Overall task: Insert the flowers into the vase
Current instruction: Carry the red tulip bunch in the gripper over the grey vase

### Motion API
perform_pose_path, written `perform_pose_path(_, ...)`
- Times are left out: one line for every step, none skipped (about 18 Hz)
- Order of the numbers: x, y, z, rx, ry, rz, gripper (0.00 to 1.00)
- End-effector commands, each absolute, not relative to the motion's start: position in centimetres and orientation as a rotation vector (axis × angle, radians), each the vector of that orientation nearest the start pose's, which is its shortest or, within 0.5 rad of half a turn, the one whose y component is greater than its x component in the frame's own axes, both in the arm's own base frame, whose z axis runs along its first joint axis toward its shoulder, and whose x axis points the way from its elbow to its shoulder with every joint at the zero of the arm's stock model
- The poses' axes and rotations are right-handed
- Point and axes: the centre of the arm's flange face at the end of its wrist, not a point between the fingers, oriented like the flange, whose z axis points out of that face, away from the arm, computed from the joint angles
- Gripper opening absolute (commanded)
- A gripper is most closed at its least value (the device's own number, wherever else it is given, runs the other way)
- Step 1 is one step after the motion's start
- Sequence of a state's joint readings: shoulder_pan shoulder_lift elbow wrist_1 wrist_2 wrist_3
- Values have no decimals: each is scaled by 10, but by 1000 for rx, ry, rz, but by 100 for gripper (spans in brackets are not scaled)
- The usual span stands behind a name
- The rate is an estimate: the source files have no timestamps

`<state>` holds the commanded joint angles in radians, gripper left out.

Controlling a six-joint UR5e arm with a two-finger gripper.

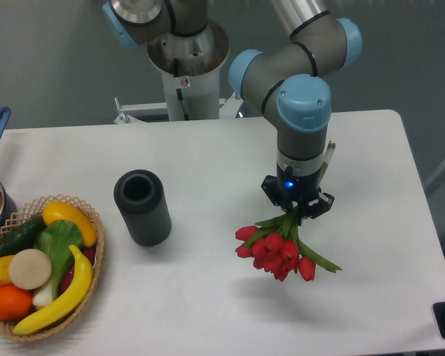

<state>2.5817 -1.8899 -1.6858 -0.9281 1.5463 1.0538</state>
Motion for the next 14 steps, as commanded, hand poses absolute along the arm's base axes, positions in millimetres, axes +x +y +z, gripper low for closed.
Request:
perform_pose_path(-440,440,324,-3002,75,251,0)
perform_pose_path(-436,444,325,-3000,91,251,0)
perform_pose_path(-433,447,325,-2997,101,248,0)
perform_pose_path(-431,450,325,-2993,106,247,0)
perform_pose_path(-427,454,325,-2990,122,250,0)
perform_pose_path(-422,460,327,-2981,129,254,0)
perform_pose_path(-417,465,328,-2970,139,254,0)
perform_pose_path(-414,471,332,-2936,136,255,0)
perform_pose_path(-413,477,339,-2868,100,257,0)
perform_pose_path(-412,484,343,-2802,55,253,0)
perform_pose_path(-412,489,347,-2754,22,250,0)
perform_pose_path(-411,493,351,-2717,5,245,0)
perform_pose_path(-411,498,359,-2667,-17,219,0)
perform_pose_path(-407,504,364,-2610,-53,149,0)
